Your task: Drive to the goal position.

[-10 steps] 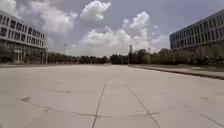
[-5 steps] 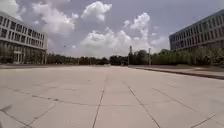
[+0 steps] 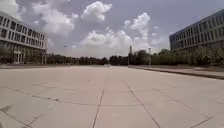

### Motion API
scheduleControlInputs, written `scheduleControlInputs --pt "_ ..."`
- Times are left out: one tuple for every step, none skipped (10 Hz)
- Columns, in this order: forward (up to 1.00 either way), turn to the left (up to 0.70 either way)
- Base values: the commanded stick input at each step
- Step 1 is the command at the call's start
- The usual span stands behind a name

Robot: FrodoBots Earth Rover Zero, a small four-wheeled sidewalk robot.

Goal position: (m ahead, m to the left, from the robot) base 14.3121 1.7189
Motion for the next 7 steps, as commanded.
scheduleControlInputs --pt "0.7 0.01" --pt "0.7 0.01" --pt "0.7 0.01" --pt "0.7 0.01" --pt "0.7 0.01" --pt "0.7 0.01" --pt "0.7 0.01"
